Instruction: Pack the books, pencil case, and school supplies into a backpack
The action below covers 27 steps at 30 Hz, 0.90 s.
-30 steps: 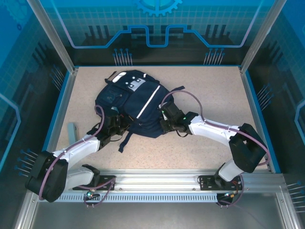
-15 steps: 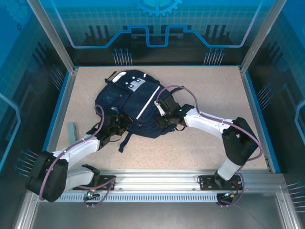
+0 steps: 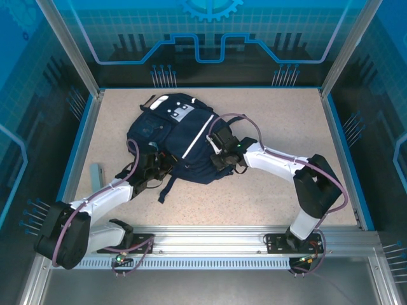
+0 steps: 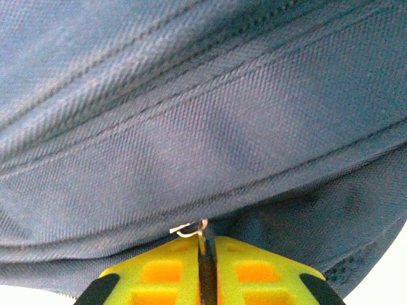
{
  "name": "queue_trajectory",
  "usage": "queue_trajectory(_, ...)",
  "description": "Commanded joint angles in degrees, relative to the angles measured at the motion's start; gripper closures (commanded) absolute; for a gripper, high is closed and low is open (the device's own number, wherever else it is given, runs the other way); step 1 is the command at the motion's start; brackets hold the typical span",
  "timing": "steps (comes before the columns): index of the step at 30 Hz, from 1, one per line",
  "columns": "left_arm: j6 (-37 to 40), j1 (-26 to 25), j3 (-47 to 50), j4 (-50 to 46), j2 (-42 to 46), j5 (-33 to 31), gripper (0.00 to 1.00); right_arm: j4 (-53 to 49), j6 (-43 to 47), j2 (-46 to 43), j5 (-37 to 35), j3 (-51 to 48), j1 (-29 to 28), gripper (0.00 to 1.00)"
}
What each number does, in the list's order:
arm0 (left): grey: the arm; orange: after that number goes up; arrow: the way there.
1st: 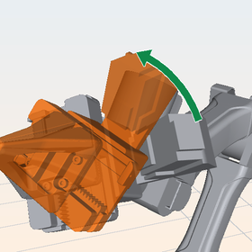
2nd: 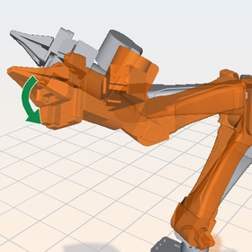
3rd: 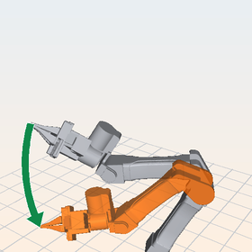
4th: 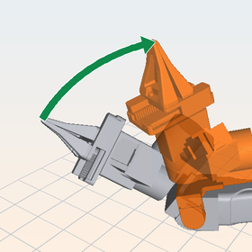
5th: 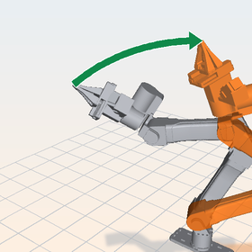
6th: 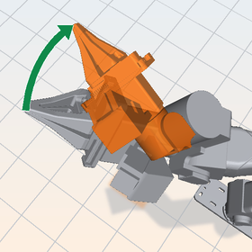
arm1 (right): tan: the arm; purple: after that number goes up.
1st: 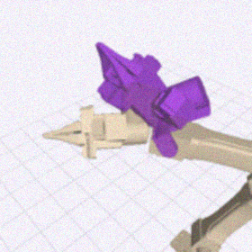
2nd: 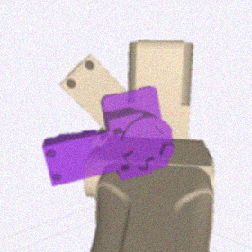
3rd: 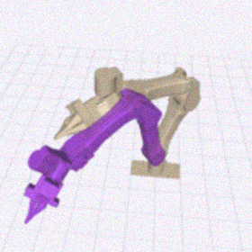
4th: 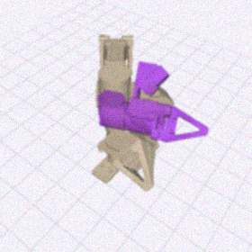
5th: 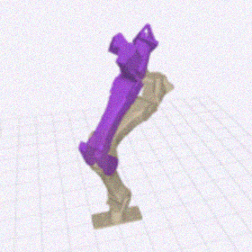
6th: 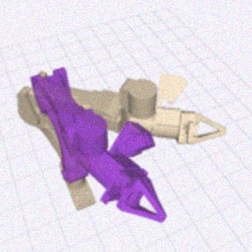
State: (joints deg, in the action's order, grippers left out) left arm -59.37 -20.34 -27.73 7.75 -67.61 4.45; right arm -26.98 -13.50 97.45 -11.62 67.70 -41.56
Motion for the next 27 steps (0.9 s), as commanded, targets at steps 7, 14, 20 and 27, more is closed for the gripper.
queue_trajectory(7,2.93,1.55,-2.24,-3.25,0.47,-0.58,0.97,-4.23,-3.22,1.10,-6.48,2.45,1.23,0.93)
queue_trajectory(14,3.87,1.64,-3.97,-2.96,-1.90,0.20,0.98,-9.76,-12.32,-1.87,-13.66,0.86,5.46,1.00)
queue_trajectory(20,7.20,2.06,-7.07,-3.82,-4.98,0.87,0.98,-12.14,-10.94,-5.22,-7.43,-0.78,5.95,1.00)
queue_trajectory(27,12.58,6.66,-13.57,-4.94,-11.48,3.16,0.97,-4.25,-8.12,-11.46,13.55,-7.17,2.44,1.00)
